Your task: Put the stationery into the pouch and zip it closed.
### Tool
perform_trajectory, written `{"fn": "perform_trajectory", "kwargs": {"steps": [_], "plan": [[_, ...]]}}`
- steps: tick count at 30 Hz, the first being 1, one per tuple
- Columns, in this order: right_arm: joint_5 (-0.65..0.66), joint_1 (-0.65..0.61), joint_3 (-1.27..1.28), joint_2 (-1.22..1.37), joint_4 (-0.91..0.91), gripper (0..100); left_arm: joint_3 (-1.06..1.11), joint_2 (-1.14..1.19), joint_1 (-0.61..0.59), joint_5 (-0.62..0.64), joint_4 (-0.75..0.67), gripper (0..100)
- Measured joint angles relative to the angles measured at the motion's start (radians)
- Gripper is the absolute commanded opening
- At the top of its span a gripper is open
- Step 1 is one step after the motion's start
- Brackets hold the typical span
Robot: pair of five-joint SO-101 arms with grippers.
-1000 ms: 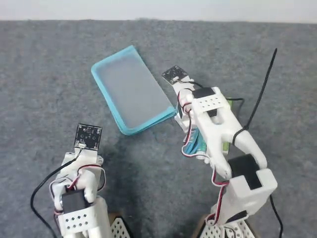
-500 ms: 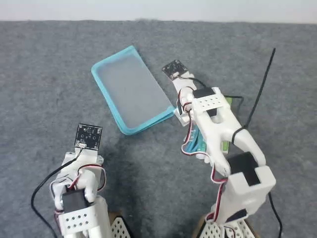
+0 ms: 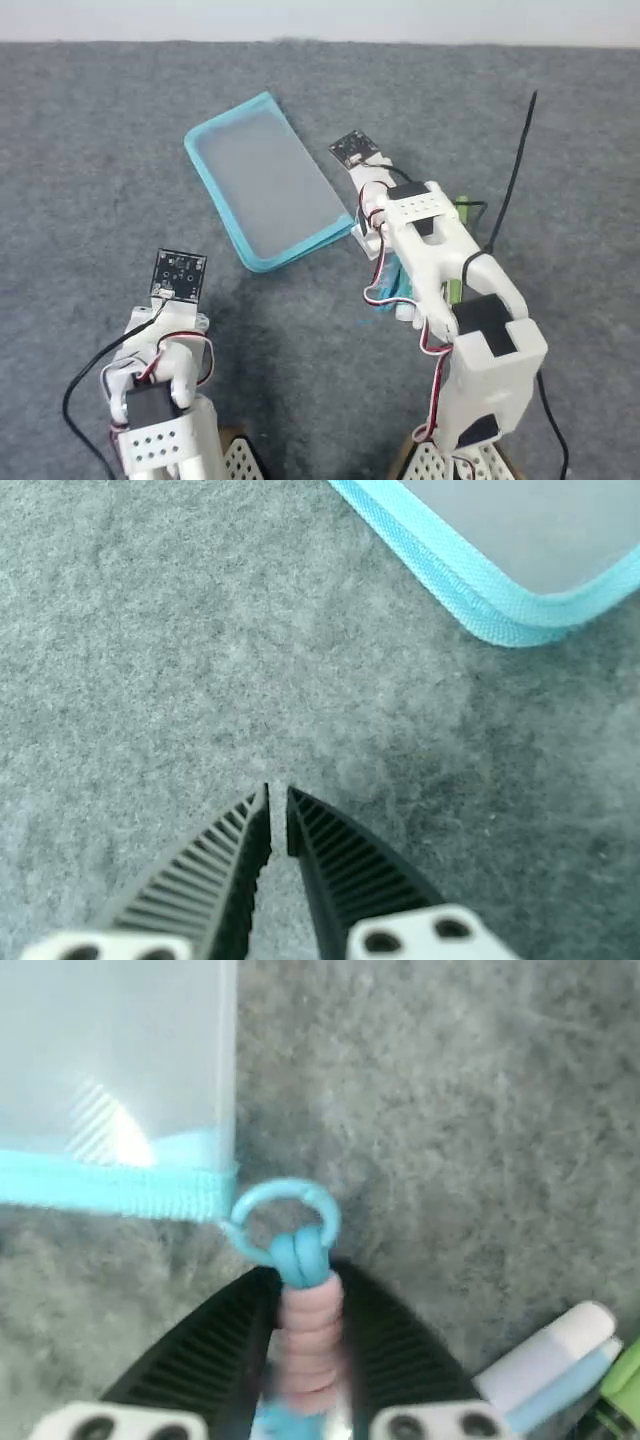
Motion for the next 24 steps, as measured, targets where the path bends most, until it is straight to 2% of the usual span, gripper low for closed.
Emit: {"fn": "perform_trajectory", "kwargs": {"steps": [5,10,18,21,24], "plan": [[0.000,-0.023,0.000,-0.109,0.104,0.7,0.000,0.000,0.000,-0.008,-0.068,3],[0.000,-0.110,0.084,-0.299,0.157,0.7,0.000,0.000,-0.014,-0.124,-0.143,3],[0.000,-0.157,0.338,-0.671,0.163,0.7,0.000,0.002,-0.028,-0.124,-0.216,3],[0.000,-0.227,0.388,-0.723,0.163,0.9,0.000,0.003,0.009,-0.117,-0.216,3],[-0.034,-0.295,0.390,-0.724,0.163,2.8,-0.005,0.003,0.054,-0.106,-0.203,9]]}}
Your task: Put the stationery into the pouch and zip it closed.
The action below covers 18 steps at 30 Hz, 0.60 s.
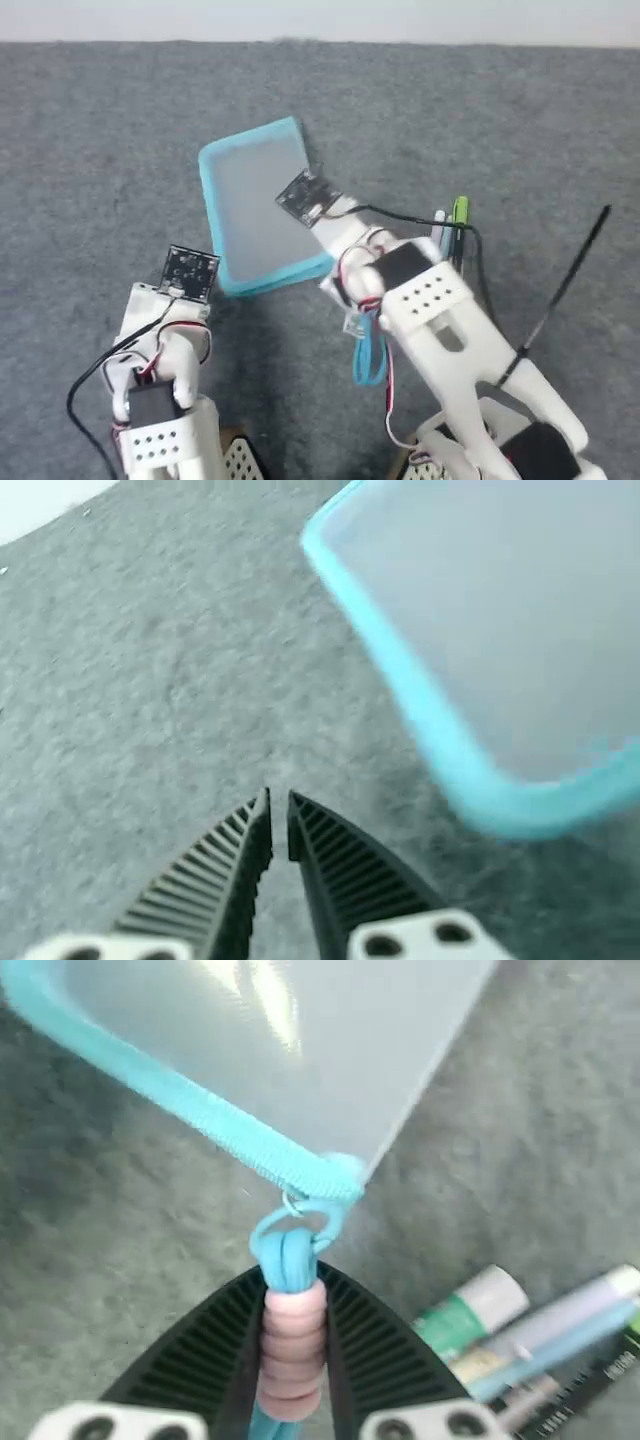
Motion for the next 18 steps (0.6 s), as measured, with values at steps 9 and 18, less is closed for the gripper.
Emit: {"fn": "perform_trajectory", "kwargs": {"steps": [9,18], "plan": [[-0.120,-0.063,-0.084,0.226,-0.043,25.6,-0.083,0.002,0.109,0.080,0.107,12],[-0.186,-0.046,-0.106,0.233,-0.091,14.1,-0.086,0.002,0.112,0.098,0.107,12]]}}
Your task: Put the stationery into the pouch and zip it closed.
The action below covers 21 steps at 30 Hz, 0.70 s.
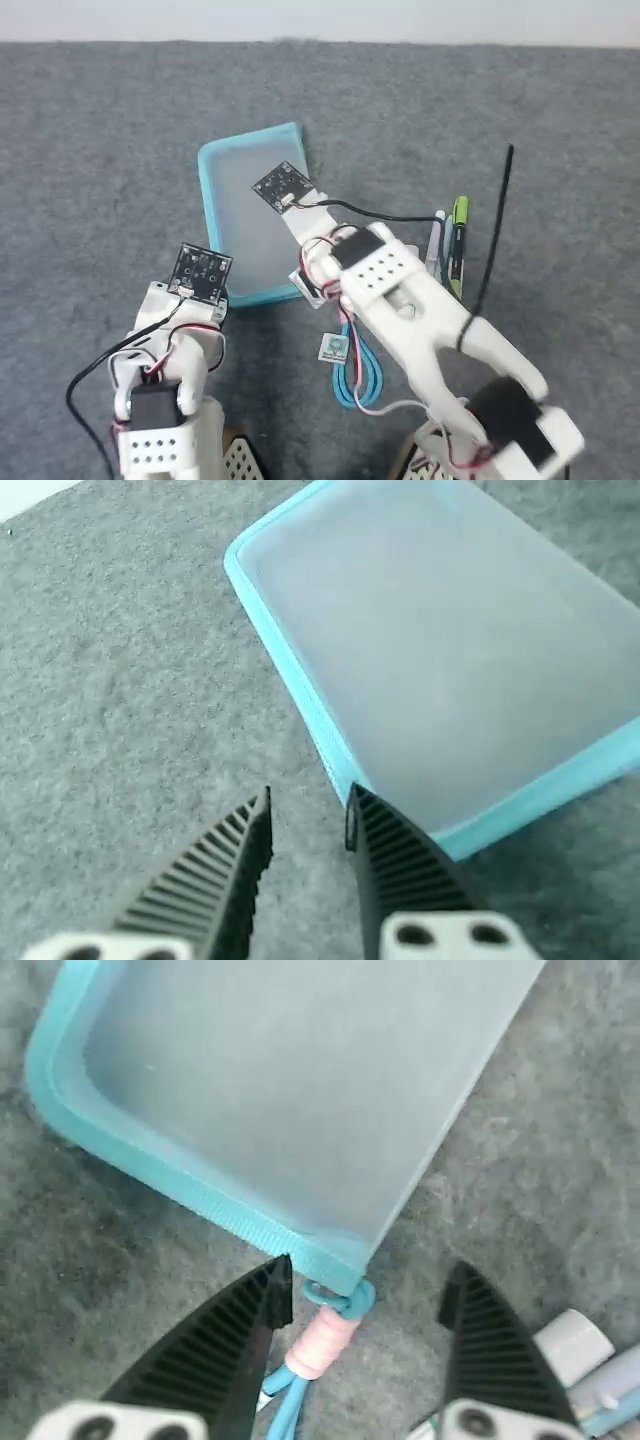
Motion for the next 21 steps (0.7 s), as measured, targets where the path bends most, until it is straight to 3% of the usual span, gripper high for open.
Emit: {"fn": "perform_trajectory", "kwargs": {"steps": [5,11,21], "plan": [[-0.002,0.072,0.178,-0.158,-0.040,5.0,0.000,0.000,0.000,0.012,0.000,12],[0.012,0.071,0.209,-0.146,-0.081,12.0,0.000,0.000,0.000,0.017,0.000,12],[0.032,0.043,0.061,0.129,-0.167,12.1,0.000,0.000,-0.002,0.020,0.000,12]]}}
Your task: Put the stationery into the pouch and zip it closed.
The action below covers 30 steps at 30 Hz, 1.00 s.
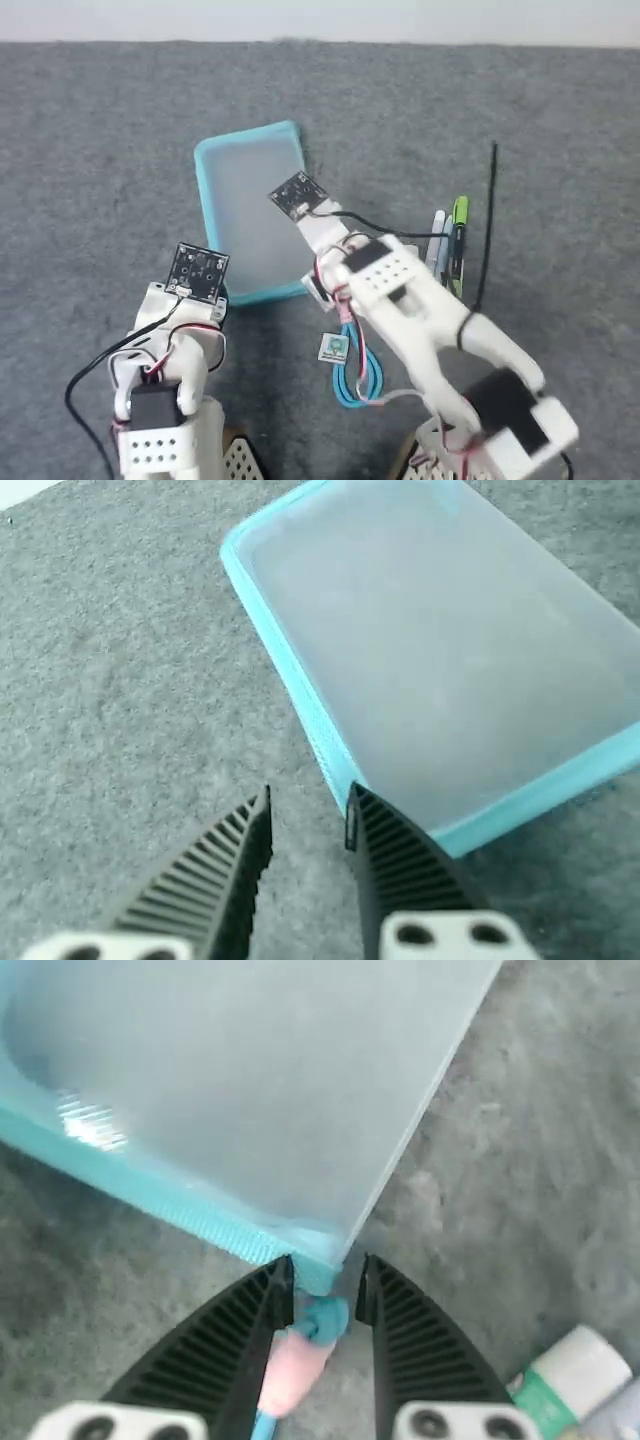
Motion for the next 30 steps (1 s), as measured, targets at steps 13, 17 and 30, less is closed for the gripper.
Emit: {"fn": "perform_trajectory", "kwargs": {"steps": [13,17,30], "plan": [[0.051,-0.052,0.104,-0.262,0.106,5.2,0.011,0.002,0.000,0.000,-0.003,12],[0.063,-0.069,0.118,-0.245,0.054,5.2,0.006,0.000,0.000,0.000,-0.003,12],[0.069,0.021,-0.216,0.166,0.037,5.2,-0.250,0.393,0.002,0.000,-0.057,12]]}}
